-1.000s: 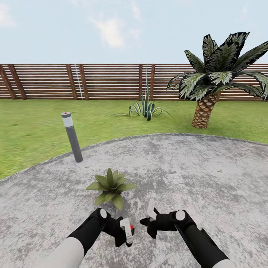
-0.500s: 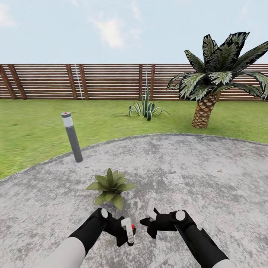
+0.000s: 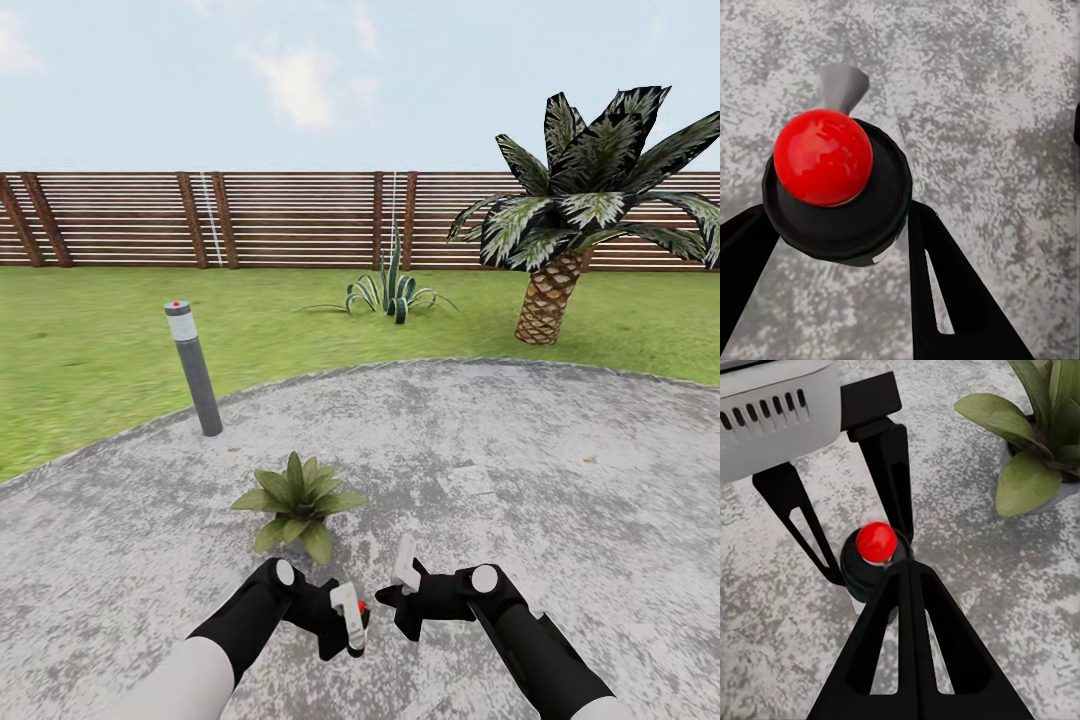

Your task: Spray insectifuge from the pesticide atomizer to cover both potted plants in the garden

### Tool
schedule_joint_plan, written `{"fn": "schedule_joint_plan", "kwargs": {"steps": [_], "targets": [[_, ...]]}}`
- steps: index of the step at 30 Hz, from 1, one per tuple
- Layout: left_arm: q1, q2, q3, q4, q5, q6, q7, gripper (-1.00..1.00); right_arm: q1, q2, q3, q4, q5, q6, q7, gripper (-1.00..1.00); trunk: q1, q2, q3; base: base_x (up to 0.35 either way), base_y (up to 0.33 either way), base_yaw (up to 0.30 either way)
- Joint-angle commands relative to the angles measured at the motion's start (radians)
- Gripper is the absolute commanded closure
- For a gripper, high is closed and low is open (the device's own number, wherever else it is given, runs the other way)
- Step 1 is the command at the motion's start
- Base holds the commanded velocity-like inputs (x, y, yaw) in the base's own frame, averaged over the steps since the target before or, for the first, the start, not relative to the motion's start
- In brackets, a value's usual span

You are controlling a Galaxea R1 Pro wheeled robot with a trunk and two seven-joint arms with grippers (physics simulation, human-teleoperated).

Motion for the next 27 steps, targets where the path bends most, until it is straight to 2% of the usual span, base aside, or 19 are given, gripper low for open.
{"fn": "schedule_joint_plan", "kwargs": {"steps": [1, 27], "targets": [[0.000, -0.001, 0.000, -0.002, -0.002, 0.006, -0.008, 1.00, 0.000, -0.001, 0.002, -0.002, 0.001, 0.008, 0.003, 1.00, 0.000, 0.000, -0.001, 0.000, 0.000, 0.000], [-0.001, -0.014, -0.001, -0.001, -0.001, 0.001, -0.011, 1.00, 0.000, -0.001, 0.002, -0.002, 0.001, 0.008, 0.003, 1.00, 0.000, 0.000, -0.001, 0.000, 0.000, 0.000]]}}
